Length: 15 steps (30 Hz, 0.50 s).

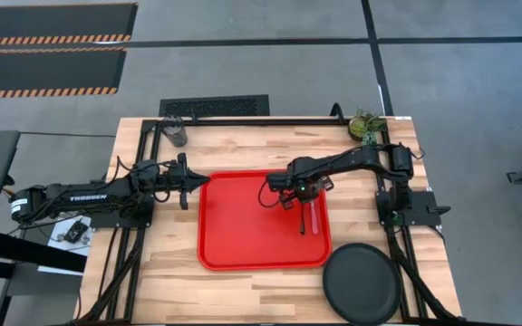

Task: Pick and place plate/cup/fork/spoon on tray
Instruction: Adjust the red fork on the red tray

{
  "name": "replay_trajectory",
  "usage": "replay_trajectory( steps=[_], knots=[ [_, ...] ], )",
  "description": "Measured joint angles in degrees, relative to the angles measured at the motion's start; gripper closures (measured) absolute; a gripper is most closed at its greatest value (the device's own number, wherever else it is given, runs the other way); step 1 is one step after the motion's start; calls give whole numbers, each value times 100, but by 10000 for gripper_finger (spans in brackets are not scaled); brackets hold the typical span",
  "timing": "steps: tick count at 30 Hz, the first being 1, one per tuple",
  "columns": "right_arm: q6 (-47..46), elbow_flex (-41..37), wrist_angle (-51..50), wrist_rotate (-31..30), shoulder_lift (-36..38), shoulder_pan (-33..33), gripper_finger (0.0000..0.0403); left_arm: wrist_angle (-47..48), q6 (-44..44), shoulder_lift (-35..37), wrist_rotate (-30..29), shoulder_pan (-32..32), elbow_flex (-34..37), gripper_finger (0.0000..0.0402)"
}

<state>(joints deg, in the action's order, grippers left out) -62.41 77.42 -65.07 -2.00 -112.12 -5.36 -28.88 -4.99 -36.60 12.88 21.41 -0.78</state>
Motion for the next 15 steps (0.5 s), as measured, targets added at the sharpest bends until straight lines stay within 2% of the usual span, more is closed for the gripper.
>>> replay_trajectory(
  steps=[15],
  knots=[
    [-74,8,-97,-190,-64,-266,397,27,-2,0,-9,0,0,400]
  ],
)
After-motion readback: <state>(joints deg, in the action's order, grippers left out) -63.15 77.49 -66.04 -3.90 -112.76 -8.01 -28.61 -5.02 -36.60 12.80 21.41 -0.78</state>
